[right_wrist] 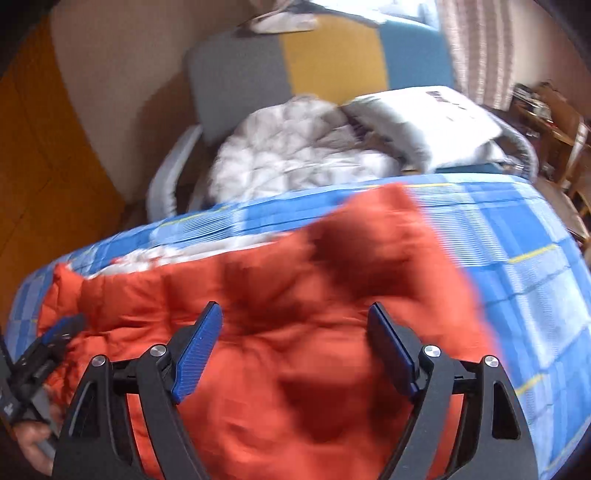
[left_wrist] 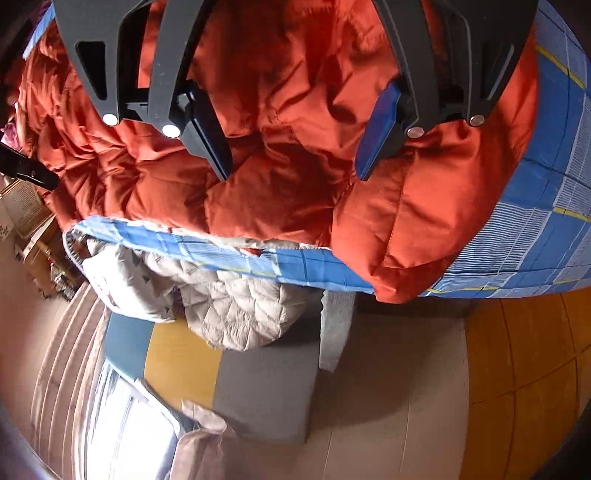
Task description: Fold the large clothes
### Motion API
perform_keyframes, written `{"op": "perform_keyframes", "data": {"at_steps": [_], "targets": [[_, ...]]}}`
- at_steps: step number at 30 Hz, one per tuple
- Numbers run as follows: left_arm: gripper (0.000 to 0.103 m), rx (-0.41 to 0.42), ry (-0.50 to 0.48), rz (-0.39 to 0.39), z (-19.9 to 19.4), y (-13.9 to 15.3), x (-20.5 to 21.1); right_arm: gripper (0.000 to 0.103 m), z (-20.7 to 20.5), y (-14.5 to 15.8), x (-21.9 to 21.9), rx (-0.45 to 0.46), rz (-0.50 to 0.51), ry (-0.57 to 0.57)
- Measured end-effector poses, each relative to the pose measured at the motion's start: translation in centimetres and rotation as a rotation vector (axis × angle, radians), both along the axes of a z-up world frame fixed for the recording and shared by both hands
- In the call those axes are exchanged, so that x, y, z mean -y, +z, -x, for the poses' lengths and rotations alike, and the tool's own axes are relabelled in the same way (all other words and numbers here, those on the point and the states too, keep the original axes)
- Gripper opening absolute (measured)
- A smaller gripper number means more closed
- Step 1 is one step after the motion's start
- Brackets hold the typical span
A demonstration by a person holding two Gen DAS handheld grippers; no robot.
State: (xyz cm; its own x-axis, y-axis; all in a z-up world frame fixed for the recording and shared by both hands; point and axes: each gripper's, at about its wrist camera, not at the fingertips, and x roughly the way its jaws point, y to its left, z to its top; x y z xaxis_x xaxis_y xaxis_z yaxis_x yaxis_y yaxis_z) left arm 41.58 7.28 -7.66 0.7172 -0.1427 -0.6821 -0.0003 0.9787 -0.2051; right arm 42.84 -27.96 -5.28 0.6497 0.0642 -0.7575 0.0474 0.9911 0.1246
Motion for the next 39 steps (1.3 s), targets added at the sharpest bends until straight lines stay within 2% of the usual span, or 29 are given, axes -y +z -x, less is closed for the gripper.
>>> {"op": "perform_keyframes", "data": {"at_steps": [5,7,10,20,26,33,34,35,37,38,39], "targets": [[0.068,0.018,-0.035,-0.005,1.1,0.7,1.2,0.081,0.4,-1.0,5.2,-0.049,0.001,-0.093],[0.068,0.018,-0.057,-0.021,1.3,0.8,1.9,0.087,0.4,-1.9,7.1,-0.082,-0.045,-0.124],[0.067,0.001,-0.073,-0.04,1.5,0.5,2.6,0.087,1.2,-3.7,9.1,-0.144,-0.132,-0.123],[0.067,-0.041,-0.1,-0.059,0.8,-0.4,3.0,0.087,1.8,-6.8,10.9,-0.24,-0.336,-0.023],[0.069,-0.076,-0.112,-0.049,0.2,-1.6,3.0,0.087,1.1,-7.3,10.9,-0.293,-0.381,0.034],[0.069,-0.085,-0.121,-0.047,-0.1,-2.3,3.1,0.087,1.1,-7.6,11.2,-0.312,-0.408,0.052],[0.069,-0.085,-0.121,-0.046,-0.1,-2.4,3.1,0.081,1.1,-7.4,11.0,-0.311,-0.395,0.061],[0.069,-0.084,-0.121,-0.044,0.0,-2.4,3.0,0.067,1.2,-7.3,10.9,-0.308,-0.393,0.071],[0.069,-0.084,-0.12,-0.044,0.0,-2.4,3.1,0.047,1.4,-6.9,10.6,-0.302,-0.429,0.095],[0.069,-0.083,-0.121,-0.044,0.0,-2.5,3.1,0.039,1.8,-6.5,10.4,-0.296,-0.436,0.106],[0.069,-0.082,-0.122,-0.047,0.0,-2.5,3.1,0.036,2.1,-6.2,10.2,-0.292,-0.439,0.116]]}}
